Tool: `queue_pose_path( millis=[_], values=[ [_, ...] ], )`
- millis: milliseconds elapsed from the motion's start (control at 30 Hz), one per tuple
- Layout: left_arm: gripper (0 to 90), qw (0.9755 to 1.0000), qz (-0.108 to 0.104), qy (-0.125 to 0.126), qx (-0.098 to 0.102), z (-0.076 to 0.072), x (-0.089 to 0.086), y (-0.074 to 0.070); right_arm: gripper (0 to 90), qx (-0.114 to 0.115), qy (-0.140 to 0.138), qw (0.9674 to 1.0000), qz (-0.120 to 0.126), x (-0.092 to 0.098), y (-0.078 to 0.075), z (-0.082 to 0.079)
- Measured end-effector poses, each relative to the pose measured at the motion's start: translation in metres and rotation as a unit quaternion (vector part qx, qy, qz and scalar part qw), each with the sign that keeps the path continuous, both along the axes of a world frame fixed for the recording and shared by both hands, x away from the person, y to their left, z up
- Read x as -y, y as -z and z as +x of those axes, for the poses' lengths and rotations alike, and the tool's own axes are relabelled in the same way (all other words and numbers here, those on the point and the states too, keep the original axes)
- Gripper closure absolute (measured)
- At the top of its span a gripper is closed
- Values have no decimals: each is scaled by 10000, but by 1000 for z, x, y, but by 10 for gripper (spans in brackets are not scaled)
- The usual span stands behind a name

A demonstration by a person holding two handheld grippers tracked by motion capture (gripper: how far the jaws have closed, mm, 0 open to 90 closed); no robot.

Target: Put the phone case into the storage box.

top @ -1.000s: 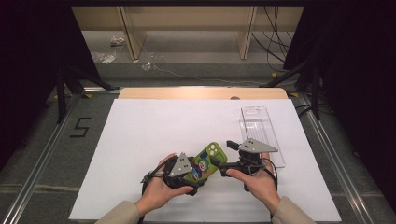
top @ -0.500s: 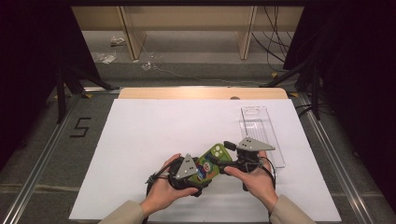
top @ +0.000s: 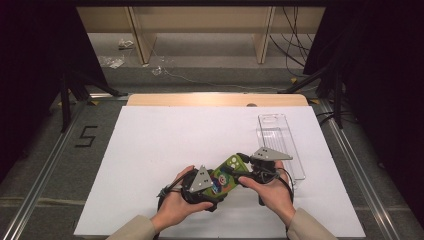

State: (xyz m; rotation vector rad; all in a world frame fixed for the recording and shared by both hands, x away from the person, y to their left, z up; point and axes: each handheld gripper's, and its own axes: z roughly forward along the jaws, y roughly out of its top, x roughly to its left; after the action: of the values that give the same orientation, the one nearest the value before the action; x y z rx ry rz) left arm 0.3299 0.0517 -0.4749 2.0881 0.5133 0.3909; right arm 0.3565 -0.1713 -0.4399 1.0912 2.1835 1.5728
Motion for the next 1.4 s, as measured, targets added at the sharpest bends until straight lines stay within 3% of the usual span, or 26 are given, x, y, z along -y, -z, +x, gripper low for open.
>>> queue_pose_path(
  millis=[600,1000,1400],
  values=[
    [161,10000,1,13,-9,-1,1,2,564,-284,150,9991,268,6,0,1],
    [159,10000,45,46,-12,-1,2,3,665,-566,15,9975,430,7,0,1],
    [157,10000,71,54,30,-2,4,5,754,-637,-107,9951,745,4,-4,-2]
  ],
)
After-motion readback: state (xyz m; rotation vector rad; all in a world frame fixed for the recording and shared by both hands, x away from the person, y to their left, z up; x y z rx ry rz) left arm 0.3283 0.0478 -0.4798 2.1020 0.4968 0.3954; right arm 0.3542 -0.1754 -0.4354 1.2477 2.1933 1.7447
